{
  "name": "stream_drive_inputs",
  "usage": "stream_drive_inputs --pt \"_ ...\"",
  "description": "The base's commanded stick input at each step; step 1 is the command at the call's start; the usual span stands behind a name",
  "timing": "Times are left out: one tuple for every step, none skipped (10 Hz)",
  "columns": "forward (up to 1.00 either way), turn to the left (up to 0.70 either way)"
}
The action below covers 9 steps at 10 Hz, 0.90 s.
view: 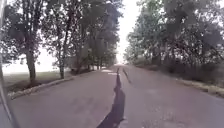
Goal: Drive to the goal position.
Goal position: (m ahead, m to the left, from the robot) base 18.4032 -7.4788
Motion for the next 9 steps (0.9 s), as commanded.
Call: stream_drive_inputs --pt "0.70 0.00" --pt "0.70 0.00" --pt "0.70 0.00" --pt "0.70 0.00" --pt "0.70 0.00" --pt "0.70 0.00" --pt "0.70 0.00" --pt "0.70 0.00" --pt "0.70 0.00"
